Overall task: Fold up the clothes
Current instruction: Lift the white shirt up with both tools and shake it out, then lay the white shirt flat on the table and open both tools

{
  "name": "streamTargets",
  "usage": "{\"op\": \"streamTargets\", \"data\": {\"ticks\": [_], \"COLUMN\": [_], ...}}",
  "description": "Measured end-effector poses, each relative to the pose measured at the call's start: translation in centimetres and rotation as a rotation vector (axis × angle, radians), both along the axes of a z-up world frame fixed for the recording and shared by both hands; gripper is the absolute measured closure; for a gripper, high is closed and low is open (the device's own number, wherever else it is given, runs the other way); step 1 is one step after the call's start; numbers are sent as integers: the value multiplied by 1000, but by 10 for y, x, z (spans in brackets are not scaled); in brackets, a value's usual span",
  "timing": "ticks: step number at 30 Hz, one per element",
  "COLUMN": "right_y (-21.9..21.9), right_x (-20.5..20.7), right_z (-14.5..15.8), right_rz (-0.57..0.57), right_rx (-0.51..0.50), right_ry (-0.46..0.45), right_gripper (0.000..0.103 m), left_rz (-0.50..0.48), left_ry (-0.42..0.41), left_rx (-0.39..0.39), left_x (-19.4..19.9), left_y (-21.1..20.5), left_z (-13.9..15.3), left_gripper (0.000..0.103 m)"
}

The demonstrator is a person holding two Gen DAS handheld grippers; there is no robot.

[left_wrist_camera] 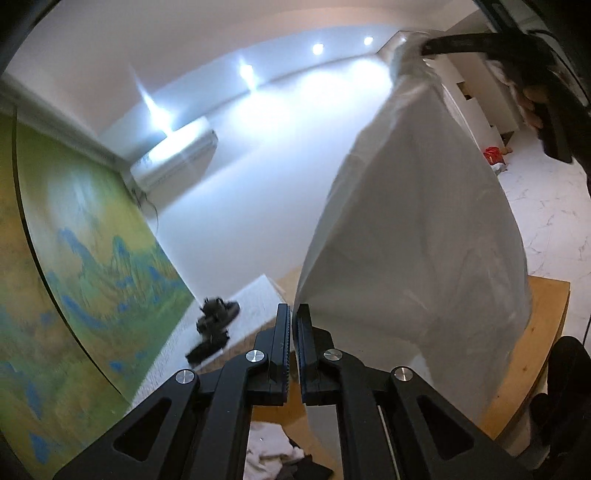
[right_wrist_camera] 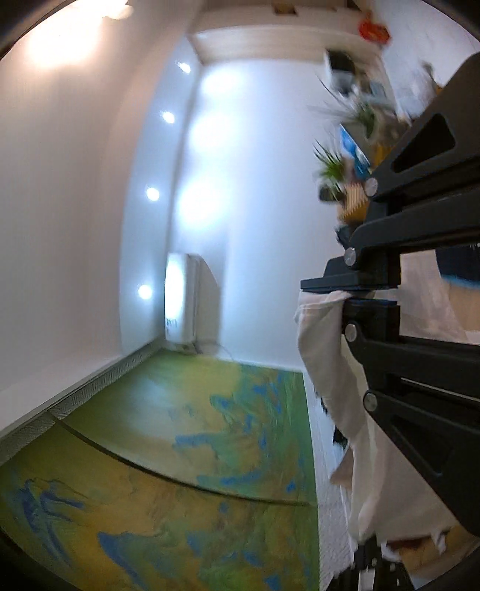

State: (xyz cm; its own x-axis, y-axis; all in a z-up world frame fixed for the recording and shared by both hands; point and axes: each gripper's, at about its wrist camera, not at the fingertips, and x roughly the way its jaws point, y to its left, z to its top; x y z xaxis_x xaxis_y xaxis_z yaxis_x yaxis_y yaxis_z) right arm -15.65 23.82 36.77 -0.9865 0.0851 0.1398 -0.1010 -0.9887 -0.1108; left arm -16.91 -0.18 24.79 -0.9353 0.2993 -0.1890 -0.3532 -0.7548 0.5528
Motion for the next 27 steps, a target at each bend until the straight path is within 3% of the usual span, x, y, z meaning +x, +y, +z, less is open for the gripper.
{"op": "streamTargets", "data": {"ticks": [3,6,12,14,18,24,27], "right_y": [-1,3,13,18,22,31,42], "right_x": [6,-13,-119,-175,-291,-473,-547], "right_z": [18,27,-13,-45,-123,-291,-376], "right_rz": [-51,-85,-103,-98,-92,-136,-135], "right_rx": [23,43,53,51,48,51,26], "right_ry": [18,2,-134,-208,-364,-611,-812], "right_gripper": [100,100,100,100,100,100,100], "left_rz": [-4,-8,16,28,49,130,172], "left_ry": [20,7,-97,-147,-301,-511,-623], "left_rx": [-19,-33,-56,-73,-108,-182,-217], "left_x": [3,-10,-94,-134,-236,-379,-447], "left_y": [8,12,17,19,27,47,57], "left_z": [6,4,-28,-51,-124,-264,-340], "left_gripper": [98,97,94,94,94,94,94]}}
